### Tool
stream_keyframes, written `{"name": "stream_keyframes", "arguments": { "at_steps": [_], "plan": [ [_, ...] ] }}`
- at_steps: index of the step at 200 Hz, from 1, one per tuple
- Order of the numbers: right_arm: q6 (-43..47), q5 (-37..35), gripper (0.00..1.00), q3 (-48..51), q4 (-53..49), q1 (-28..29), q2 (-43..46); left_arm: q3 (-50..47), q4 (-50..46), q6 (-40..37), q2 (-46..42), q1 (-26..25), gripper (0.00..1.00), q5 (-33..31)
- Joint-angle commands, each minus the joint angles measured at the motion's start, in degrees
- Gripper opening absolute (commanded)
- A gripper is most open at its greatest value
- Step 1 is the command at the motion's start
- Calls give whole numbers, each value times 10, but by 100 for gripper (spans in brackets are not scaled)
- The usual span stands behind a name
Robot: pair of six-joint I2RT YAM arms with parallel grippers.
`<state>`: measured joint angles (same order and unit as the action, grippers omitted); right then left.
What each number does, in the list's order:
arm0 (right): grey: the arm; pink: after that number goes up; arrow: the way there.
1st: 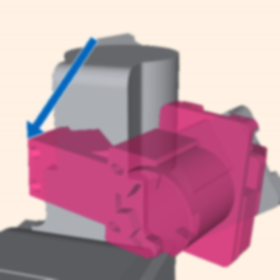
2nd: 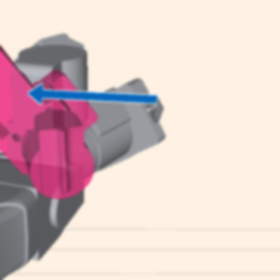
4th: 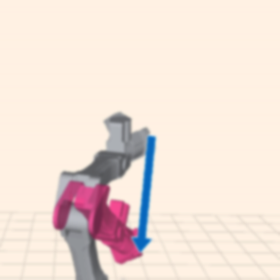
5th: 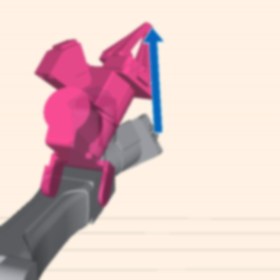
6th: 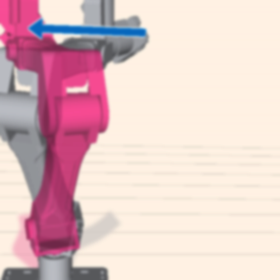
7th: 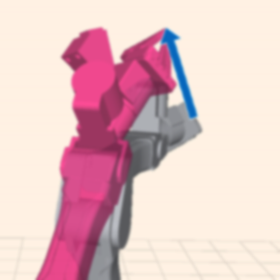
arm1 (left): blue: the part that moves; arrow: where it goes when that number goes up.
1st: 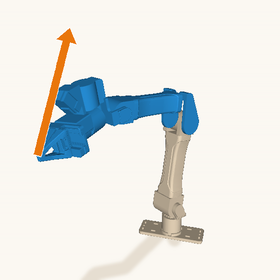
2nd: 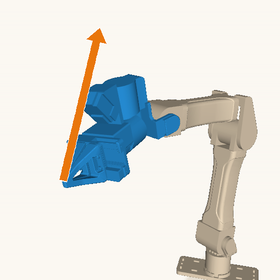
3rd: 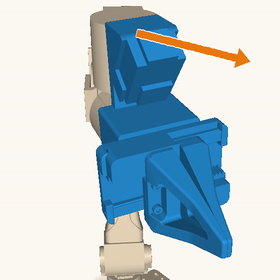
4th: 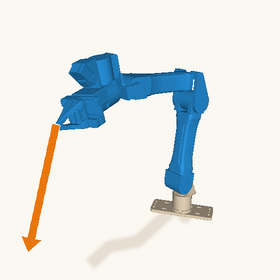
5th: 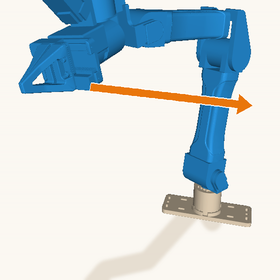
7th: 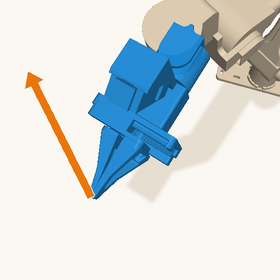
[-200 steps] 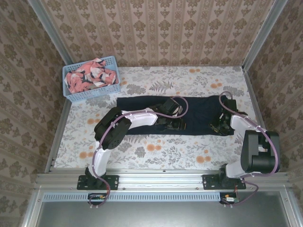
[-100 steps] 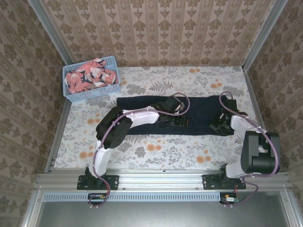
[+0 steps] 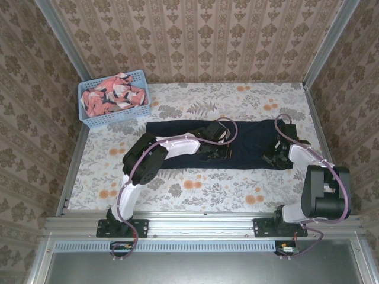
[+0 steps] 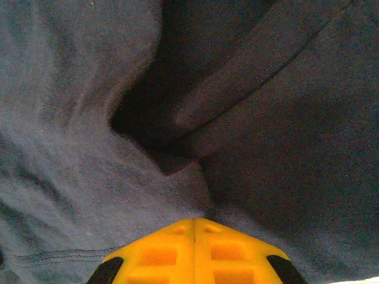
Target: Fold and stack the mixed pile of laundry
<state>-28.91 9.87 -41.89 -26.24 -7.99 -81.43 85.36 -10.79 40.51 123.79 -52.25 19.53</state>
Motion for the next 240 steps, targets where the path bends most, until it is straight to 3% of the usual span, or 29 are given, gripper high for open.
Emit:
{"name": "stream_keyframes", "arguments": {
  "at_steps": [1, 62, 109, 130, 140, 147, 154, 162, 172, 174, 206, 240],
  "plan": [
    [-3, 11, 4, -25, -27, 3, 35, -7, -11, -5, -52, 18, 0, 3],
    [-3, 7, 3, -27, -63, 2, 61, -46, -23, -9, -104, 25, 0, 22],
    [-33, 68, 2, 28, -60, 6, 106, -90, -26, -9, -113, 16, 0, 25],
    [-57, 140, 11, 55, -23, 21, 107, -105, -25, -7, -108, 19, 0, 19],
    [-55, 146, 32, 54, -22, 29, 102, -111, -22, -8, -105, 22, 0, 12],
    [-50, 135, 54, 49, -31, 30, 101, -110, -24, -8, -103, 26, 22, 11],
    [-42, 114, 68, 41, -41, 29, 105, -108, -31, -9, -103, 31, 40, 9],
    [-34, 91, 70, 29, -57, 24, 111, -105, -36, -13, -106, 35, 58, 4],
    [-29, 77, 71, 13, -64, 12, 120, -101, -46, -21, -116, 38, 96, -12],
    [-29, 76, 71, 9, -63, 9, 121, -100, -48, -23, -119, 39, 99, -15],
    [0, 23, 68, -52, -40, -41, 108, -91, -71, -59, -157, 64, 100, -55],
    [29, 26, 64, -139, 14, -95, -14, -93, -90, -108, -175, 131, 100, -71]
  ]
}}
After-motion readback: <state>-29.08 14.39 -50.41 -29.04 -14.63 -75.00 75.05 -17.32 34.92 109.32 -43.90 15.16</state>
